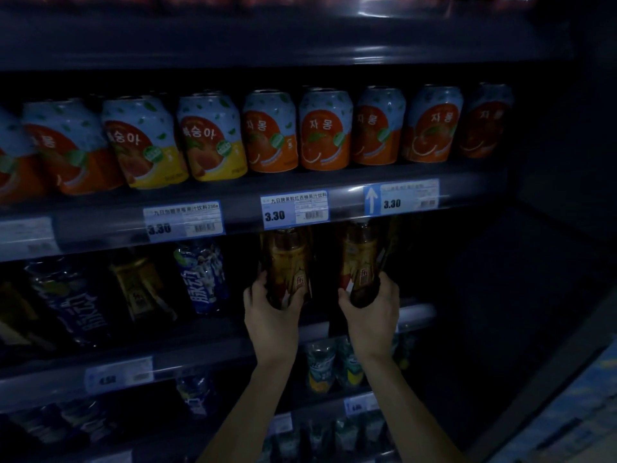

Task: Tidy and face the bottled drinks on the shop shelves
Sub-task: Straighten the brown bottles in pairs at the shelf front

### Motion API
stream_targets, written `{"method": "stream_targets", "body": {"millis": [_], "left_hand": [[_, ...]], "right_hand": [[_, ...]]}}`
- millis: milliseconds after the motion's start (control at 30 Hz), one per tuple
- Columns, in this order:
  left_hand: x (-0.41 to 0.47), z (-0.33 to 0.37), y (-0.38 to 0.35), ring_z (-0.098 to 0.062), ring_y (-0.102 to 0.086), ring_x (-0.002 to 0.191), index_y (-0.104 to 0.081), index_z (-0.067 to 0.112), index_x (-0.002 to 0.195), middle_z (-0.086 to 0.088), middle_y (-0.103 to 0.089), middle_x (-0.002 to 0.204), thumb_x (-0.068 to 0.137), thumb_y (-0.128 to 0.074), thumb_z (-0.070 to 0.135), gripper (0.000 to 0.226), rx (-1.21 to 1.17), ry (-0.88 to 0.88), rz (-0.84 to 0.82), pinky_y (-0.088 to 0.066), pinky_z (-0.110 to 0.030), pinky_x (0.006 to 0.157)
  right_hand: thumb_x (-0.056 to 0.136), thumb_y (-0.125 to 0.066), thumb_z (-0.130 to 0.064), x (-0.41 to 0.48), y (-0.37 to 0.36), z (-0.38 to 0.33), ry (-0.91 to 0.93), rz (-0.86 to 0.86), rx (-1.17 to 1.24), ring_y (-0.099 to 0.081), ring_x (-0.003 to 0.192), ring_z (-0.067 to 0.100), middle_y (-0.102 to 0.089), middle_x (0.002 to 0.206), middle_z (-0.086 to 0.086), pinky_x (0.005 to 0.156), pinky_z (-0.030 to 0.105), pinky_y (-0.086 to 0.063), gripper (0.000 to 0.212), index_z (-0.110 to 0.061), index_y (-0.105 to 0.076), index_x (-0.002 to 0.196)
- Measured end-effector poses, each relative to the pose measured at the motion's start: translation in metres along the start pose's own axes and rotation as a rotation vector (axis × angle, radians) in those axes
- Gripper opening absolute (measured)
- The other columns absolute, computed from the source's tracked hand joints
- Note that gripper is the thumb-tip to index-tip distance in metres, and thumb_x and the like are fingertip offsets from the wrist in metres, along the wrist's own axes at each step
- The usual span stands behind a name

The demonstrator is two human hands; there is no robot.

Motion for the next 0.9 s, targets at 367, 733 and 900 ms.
{"method": "stream_targets", "body": {"millis": [367,733,900], "left_hand": [[-0.001,0.004,-0.020,-0.010,-0.052,0.111,-0.047,0.016,0.137,0.011,-0.045,0.114,0.072,-0.081,0.040,0.077,0.056,-0.021,-0.073,-0.044,-0.025,0.087],[-0.013,0.017,-0.050,-0.016,-0.053,0.116,-0.046,0.017,0.138,-0.002,-0.053,0.128,0.074,-0.079,0.039,0.076,0.070,-0.026,-0.124,-0.049,-0.032,0.089],[-0.026,0.030,-0.073,-0.018,-0.052,0.118,-0.045,0.014,0.139,-0.005,-0.053,0.130,0.075,-0.079,0.037,0.075,0.048,-0.060,-0.163,-0.045,-0.027,0.089]], "right_hand": [[0.072,-0.081,-0.035,0.015,0.017,0.016,-0.009,0.008,0.028,-0.045,0.122,0.023,-0.046,0.131,0.008,0.097,0.034,-0.041,0.083,-0.009,-0.039,0.139],[0.070,-0.083,-0.036,0.034,0.042,0.033,-0.035,0.054,0.016,-0.044,0.120,0.022,-0.047,0.128,0.007,0.095,0.028,-0.035,0.084,-0.009,-0.040,0.137],[0.071,-0.082,-0.036,0.042,0.053,0.043,-0.066,0.061,0.032,-0.043,0.122,0.019,-0.046,0.131,0.005,0.099,0.031,-0.037,0.085,-0.012,-0.038,0.139]]}}
Point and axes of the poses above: each hand's wrist, its own x-axis towards the middle knuckle, its own y-axis out of the back of the hand, z = x × y, the point moved 10 cm from there along x, towards the middle knuckle
